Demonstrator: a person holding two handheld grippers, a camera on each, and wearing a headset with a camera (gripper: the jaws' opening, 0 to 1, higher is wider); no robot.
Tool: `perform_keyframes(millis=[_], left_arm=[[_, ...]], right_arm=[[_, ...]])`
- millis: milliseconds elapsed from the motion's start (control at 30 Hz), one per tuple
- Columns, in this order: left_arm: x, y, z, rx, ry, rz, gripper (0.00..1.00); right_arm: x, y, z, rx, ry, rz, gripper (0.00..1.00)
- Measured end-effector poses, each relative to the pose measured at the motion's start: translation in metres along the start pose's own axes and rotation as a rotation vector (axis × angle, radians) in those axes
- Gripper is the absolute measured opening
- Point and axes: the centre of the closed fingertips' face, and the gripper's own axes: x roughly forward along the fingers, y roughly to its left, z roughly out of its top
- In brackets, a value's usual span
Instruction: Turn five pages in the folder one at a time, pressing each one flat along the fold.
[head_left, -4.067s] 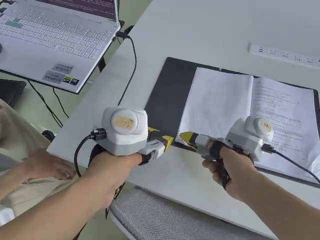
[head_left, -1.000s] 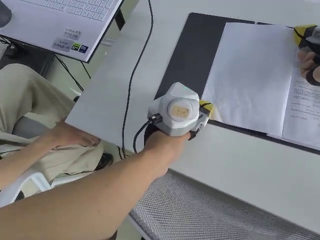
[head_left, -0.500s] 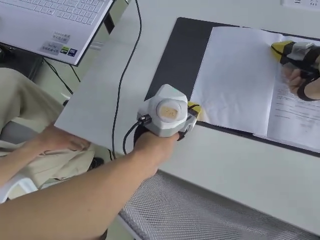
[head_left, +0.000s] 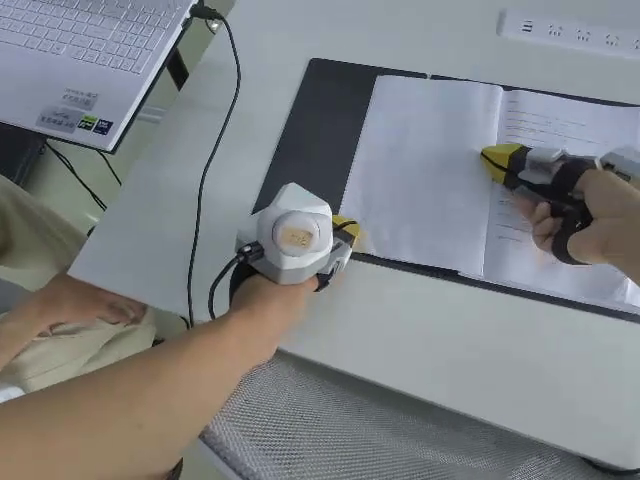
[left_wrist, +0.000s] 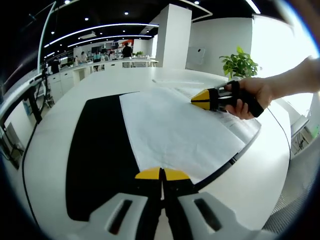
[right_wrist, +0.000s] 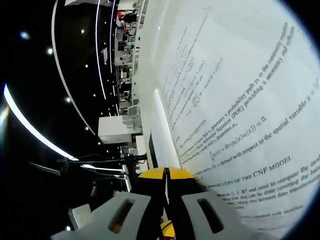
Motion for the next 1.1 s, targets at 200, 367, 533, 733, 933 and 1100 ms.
perform_keyframes(millis=[200,367,533,733,933,1100], left_arm=[[-0.001,0.000,0.000,0.010,0.004,0.007,0.00],[-0.001,-0.001,0.000,0.030,0.013,0.010,0.00],[-0.001,-0.002,0.000,0.037,0.019,0.016,0.00],[0.000,-0.001,0.000,0.048,0.026,0.019,0.00],[-0.001,-0.002,0.000,0.067,0.040,0.022,0.00],[-0.002,-0.003,0.000,0.072,0.045,0.028,0.00]], right_arm=[[-0.015,-0.015,-0.021,-0.014,0.049,-0.013,0.00],[-0.027,-0.023,-0.040,-0.027,0.081,-0.024,0.00],[-0.037,-0.031,-0.054,-0.024,0.094,-0.032,0.00],[-0.050,-0.034,-0.075,-0.019,0.107,-0.041,0.00],[-0.061,-0.037,-0.095,-0.024,0.121,-0.050,0.00],[-0.067,-0.042,-0.102,-0.018,0.124,-0.051,0.00]])
